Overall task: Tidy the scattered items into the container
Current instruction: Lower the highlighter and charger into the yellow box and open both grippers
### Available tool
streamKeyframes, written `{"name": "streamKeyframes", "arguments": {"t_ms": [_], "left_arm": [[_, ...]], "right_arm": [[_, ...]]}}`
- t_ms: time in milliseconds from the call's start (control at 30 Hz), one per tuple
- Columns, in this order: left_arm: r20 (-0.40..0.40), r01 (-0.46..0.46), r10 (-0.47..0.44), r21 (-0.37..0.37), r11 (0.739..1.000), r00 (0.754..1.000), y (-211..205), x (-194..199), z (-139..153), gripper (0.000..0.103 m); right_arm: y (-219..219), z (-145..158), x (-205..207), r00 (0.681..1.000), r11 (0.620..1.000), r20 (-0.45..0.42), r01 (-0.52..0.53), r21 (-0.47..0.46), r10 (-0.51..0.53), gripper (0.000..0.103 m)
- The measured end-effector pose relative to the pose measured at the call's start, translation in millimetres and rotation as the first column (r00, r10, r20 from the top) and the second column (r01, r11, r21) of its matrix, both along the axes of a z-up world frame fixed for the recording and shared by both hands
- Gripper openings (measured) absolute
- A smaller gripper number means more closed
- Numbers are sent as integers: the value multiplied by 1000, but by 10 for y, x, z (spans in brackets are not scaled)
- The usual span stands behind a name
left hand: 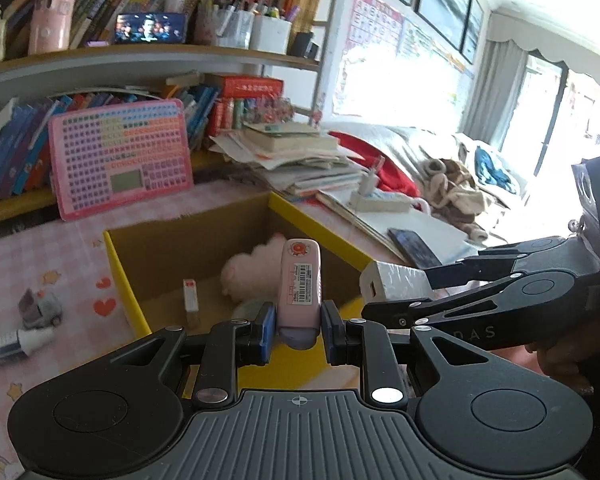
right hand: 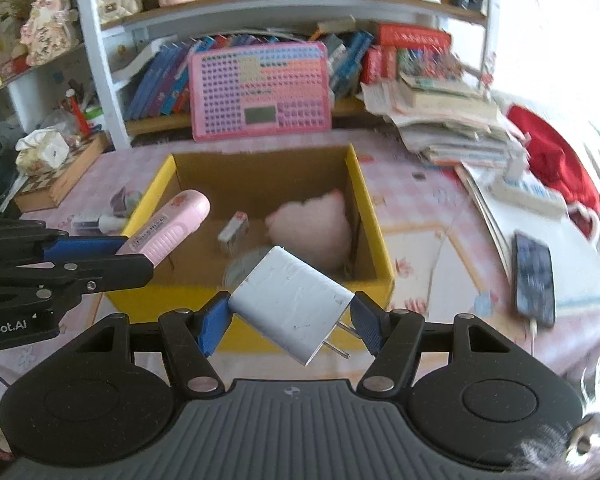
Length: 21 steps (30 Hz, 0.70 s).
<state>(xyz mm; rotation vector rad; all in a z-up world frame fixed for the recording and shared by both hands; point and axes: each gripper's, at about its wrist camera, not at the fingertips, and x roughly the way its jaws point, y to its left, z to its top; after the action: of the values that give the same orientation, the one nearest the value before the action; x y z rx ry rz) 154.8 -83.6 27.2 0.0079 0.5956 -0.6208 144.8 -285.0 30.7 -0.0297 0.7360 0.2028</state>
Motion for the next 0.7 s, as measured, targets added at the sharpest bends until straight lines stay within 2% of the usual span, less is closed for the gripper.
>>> {"name": "streamKeyframes", "arguments": {"t_ms": [200, 333, 500, 700], "left_arm": [[17, -72, 72, 35, 997, 997, -31, 253, 52, 23], [23, -112, 111, 79, 990, 994, -67, 519, 54, 23], [-27, -130, 136, 157, 979, 990, -141, 892, -114, 23], [-59, -144, 168, 286, 947, 984, -323, 1172, -386, 23]], "right_arm": [[97, 23, 362, 993, 993, 41, -111, -31, 112, 63], [211, -28, 656, 978, 977, 37, -201, -75, 204, 63], [310, -231, 1094, 946, 940, -50, -323, -108, 319, 63], [456, -481, 1469, 891, 883, -160, -447, -144, 425, 63]]}}
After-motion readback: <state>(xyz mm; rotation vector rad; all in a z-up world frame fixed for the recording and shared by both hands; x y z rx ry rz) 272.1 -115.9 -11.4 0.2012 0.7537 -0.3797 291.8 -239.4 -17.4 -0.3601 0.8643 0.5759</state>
